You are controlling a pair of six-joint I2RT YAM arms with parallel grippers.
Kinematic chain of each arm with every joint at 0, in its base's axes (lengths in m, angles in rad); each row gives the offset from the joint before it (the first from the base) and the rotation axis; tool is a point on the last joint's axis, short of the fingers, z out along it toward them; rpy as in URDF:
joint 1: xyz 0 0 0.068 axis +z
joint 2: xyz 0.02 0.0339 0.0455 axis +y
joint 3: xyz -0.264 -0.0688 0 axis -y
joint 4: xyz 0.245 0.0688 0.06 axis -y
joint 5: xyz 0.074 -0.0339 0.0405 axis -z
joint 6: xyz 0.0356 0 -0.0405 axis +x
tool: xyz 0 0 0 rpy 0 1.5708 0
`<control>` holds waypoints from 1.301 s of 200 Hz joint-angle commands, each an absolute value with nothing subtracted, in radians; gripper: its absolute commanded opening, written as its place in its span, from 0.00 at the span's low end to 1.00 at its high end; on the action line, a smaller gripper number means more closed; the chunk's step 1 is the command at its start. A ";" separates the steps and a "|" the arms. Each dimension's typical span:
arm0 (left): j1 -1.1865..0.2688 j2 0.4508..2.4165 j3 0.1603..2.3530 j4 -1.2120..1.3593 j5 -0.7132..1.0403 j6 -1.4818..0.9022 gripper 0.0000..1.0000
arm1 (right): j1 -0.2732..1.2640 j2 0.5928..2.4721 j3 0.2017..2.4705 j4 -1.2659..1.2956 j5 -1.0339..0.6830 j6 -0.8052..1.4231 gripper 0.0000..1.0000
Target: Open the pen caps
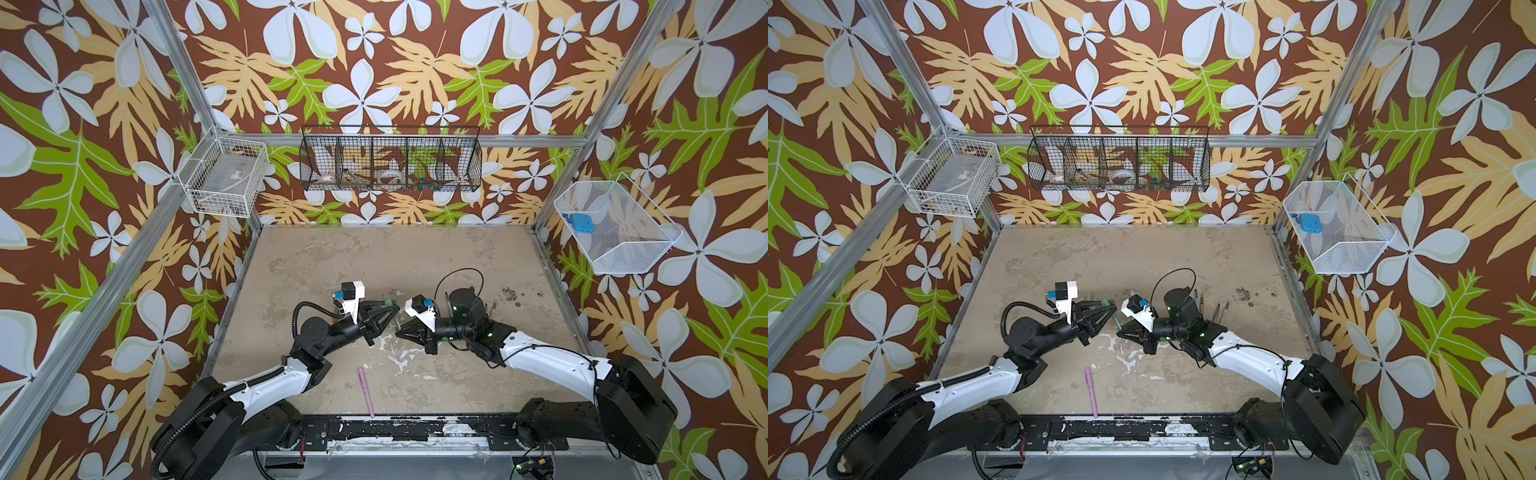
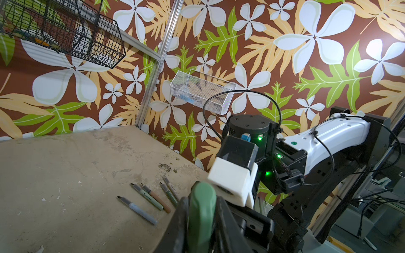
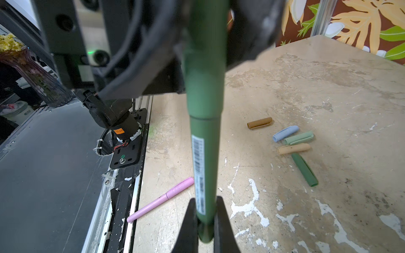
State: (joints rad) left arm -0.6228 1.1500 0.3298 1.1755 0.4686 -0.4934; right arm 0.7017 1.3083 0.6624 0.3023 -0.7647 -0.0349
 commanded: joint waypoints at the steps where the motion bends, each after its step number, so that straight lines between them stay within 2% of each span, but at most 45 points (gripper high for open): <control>1: -0.620 1.149 0.336 1.205 0.483 -0.496 0.08 | 0.702 1.310 0.669 0.306 -0.765 -0.047 0.00; 7: -0.620 1.148 0.336 1.204 0.483 -0.494 0.04 | 0.702 1.308 0.667 0.307 -0.760 -0.048 0.04; 13: -0.620 1.147 0.336 1.204 0.482 -0.493 0.00 | 0.703 1.304 0.664 0.309 -0.755 -0.049 0.15; 23: -0.620 1.144 0.336 1.203 0.484 -0.491 0.00 | 0.702 1.295 0.653 0.324 -0.754 -0.049 0.32; 39: -0.620 1.144 0.335 1.200 0.481 -0.488 0.00 | 0.702 1.275 0.636 0.351 -0.759 -0.041 0.48; 67: -0.620 1.188 0.325 1.255 0.500 -0.502 0.00 | 0.701 1.232 0.611 0.393 -0.754 -0.025 0.56; 83: -0.620 1.222 0.329 1.298 0.531 -0.522 0.00 | 0.700 1.208 0.585 0.442 -0.748 -0.007 0.57; 123: -0.621 1.289 0.310 1.438 0.569 -0.577 0.00 | 0.700 1.189 0.557 0.518 -0.699 0.056 0.57; 153: -0.629 1.319 0.322 1.469 0.617 -0.586 0.00 | 0.700 1.185 0.550 0.525 -0.667 0.054 0.49; 177: -0.630 1.334 0.325 1.470 0.624 -0.582 0.00 | 0.700 1.188 0.550 0.529 -0.675 0.049 0.47; 199: -0.639 1.349 0.331 1.479 0.631 -0.581 0.00 | 0.700 1.204 0.553 0.536 -0.685 0.050 0.37; 243: -0.647 1.361 0.335 1.479 0.635 -0.570 0.00 | 0.701 1.246 0.570 0.553 -0.734 0.066 0.27; 253: -0.649 1.364 0.336 1.479 0.636 -0.573 0.00 | 0.701 1.252 0.571 0.556 -0.739 0.069 0.22; 260: -0.649 1.366 0.338 1.480 0.639 -0.573 0.00 | 0.701 1.251 0.568 0.559 -0.738 0.068 0.14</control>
